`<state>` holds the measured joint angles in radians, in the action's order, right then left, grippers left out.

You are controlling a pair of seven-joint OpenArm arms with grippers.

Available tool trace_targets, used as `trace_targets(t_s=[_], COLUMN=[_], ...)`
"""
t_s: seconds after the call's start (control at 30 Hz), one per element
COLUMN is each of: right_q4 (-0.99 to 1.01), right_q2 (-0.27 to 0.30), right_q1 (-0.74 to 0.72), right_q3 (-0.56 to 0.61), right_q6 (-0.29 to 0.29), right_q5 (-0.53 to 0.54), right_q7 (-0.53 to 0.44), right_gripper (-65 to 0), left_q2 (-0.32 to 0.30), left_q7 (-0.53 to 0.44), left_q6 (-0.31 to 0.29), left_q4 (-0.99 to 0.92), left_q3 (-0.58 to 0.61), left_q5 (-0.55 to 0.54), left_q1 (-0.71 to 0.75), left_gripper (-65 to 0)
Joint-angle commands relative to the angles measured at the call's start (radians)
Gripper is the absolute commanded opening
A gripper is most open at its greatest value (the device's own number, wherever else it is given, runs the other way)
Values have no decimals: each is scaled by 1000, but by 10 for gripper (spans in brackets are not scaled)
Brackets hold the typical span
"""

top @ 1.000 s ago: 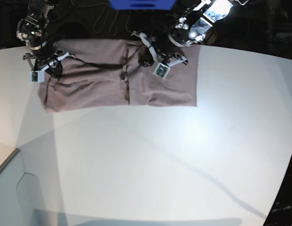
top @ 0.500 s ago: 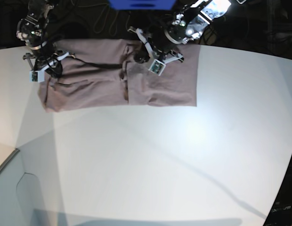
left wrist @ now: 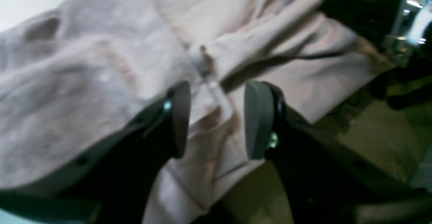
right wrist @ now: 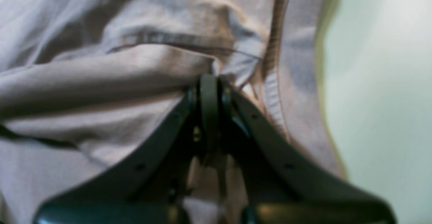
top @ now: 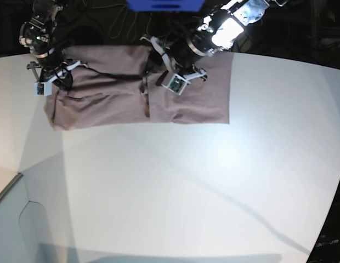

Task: Layout the t-shirt on the table in an organized manner, then fold the t-shirt properly
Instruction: 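Press and smooth the folded shirt with the open left gripper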

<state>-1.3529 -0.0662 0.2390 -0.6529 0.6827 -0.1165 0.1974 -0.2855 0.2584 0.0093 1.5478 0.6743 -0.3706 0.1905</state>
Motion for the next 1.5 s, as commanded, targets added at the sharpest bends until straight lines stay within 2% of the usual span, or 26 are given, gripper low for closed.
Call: trace_targets(t_s=[0.0,0.07,0.27,0.57,0.7,0.8,0.93,1.03,1.23,1.33,1.47], right_q4=[-9,-9,-9,-9,-9,-9,-9,-9,-9,-9,-17], right_q2=[3,4,6,4,4,4,4,4,4,4,4], right_q1=[3,3,1,0,-2,-2,-14,-14,-13,-13,-11], right_q3=[0,-2,-2,0,0,0,0,0,0,-5,-8], right_q6=[15,15,15,15,15,15,15,15,15,15,15], right_q5=[-10,-10,-10,-10,-10,-10,-9,-9,-9,-9,-9], right_q7=[18,18,18,18,18,18,18,18,18,18,18], right_gripper=[-650,-650,-650,-650,-650,-650,-650,-650,-650,-644,-548], left_q2=[-18,-33,-24,-22,-31,-30,-19,-19,-30,-31,-45], left_q7=[-28,-28,-20,-18,-18,-14,104,117,98,100,100], left_q6=[1,1,2,-4,-6,-6,-6,-6,-1,1,-4], left_q4=[36,64,84,-14,-28,-62,-79,-53,44,79,98], left_q3=[-5,-17,-130,-132,-34,71,196,244,239,187,74], left_q5=[-6,-6,-6,-6,-1,-6,-6,-6,-6,-6,-6], left_q1=[-4,-3,23,28,16,-46,-136,-164,-167,-158,-116], left_gripper=[-394,-394,-394,-395,-395,-395,-395,-395,-395,-395,-395])
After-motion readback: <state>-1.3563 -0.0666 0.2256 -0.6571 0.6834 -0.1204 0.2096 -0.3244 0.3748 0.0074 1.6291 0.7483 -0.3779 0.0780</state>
